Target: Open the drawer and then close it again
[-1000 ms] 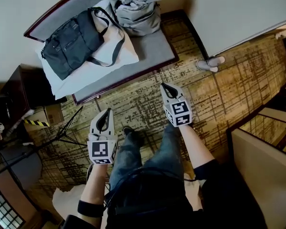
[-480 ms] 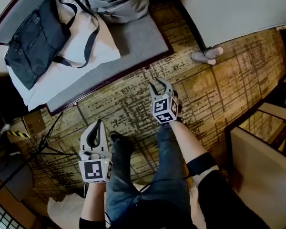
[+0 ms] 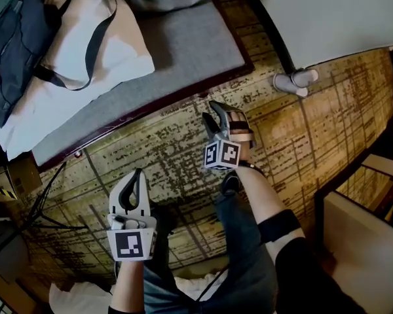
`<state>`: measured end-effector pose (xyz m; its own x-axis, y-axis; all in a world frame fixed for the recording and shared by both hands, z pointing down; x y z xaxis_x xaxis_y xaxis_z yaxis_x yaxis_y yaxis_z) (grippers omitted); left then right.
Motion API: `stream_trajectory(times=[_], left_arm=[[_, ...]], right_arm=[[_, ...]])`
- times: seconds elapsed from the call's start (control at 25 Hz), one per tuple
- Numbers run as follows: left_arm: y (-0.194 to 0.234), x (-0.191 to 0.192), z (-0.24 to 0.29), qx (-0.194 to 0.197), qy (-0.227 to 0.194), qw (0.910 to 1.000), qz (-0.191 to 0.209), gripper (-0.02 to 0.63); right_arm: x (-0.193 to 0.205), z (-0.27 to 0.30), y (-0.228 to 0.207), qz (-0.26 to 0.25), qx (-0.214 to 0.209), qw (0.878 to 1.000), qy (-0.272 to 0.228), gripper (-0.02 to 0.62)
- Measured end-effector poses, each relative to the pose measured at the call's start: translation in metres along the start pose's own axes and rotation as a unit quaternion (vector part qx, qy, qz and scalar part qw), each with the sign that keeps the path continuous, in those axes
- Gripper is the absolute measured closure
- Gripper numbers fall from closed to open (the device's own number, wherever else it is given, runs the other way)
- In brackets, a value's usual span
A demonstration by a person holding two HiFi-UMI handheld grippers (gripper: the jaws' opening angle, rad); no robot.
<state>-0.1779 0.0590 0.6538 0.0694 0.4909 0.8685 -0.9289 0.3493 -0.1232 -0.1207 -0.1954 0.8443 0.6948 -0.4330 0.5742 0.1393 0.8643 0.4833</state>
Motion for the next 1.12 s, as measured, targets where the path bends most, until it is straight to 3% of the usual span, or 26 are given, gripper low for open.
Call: stream_trajectory(times=[0.32,0.76,0.96,1.12], left_arm=[[-0.011,0.057,0.046,0.010,-0.021,0.9996,0.013,0.604],[-0.018,0.074,0.076,0.011,-0.062,0.9974,0.037,0.604],[-0.017,0.089,0.081,0.003,-0.064,0.9970,0.043,0.604],[-0.017,0.102,0.089,-0.001,-0.065,0.9967,0.049,0.604]], right_arm=[[0.027,0.055,0.021,-0.052,0.030,0.997,-0.057,0.376],[0.040,0.082,0.033,-0.167,0.058,0.979,-0.097,0.410],[0.053,0.091,0.036,-0.178,0.075,0.975,-0.110,0.415],[0.053,0.094,0.035,-0.170,0.105,0.971,-0.135,0.461]])
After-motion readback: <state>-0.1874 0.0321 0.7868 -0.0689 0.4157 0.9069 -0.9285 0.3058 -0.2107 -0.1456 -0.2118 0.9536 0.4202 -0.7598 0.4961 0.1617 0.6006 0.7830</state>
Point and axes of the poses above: the fingertips, and each gripper's own axes: z forward along the fingers, y to its left, x out of its underside, the point moved 9 cm from there along -z, backward along the fingers, and after that the axes turned 12 degrees about z, right-handed, at the moved point
